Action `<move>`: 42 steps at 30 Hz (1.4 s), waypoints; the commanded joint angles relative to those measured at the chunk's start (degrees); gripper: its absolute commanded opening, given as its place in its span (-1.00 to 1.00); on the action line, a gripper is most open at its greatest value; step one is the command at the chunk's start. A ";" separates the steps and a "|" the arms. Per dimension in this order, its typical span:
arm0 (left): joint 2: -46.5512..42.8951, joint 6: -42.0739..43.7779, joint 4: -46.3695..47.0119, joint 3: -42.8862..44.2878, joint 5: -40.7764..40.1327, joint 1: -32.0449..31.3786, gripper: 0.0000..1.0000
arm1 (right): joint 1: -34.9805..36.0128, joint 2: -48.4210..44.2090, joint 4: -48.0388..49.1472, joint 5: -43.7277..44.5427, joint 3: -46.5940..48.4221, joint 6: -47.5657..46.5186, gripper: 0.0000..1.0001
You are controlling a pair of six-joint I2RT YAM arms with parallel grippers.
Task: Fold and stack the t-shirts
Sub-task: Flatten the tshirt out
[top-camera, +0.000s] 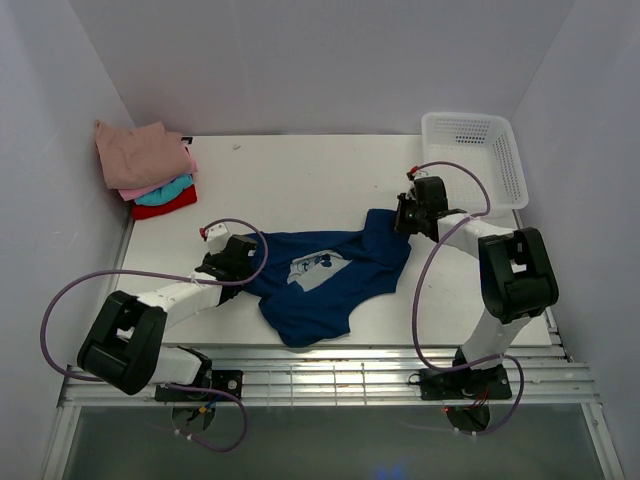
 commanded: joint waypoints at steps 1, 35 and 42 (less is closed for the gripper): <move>-1.03 0.51 -0.45 1.47 -1.21 0.56 0.03 | 0.18 -2.15 4.59 -2.15 1.44 0.49 -0.85; -11.48 6.47 -12.05 27.98 -3.59 2.32 -1.00 | -0.43 -23.09 -18.32 7.96 20.04 -7.42 -0.85; -16.41 11.05 -17.32 42.68 -0.96 2.58 -1.00 | -0.96 -22.03 -25.72 9.28 34.82 -9.26 -0.85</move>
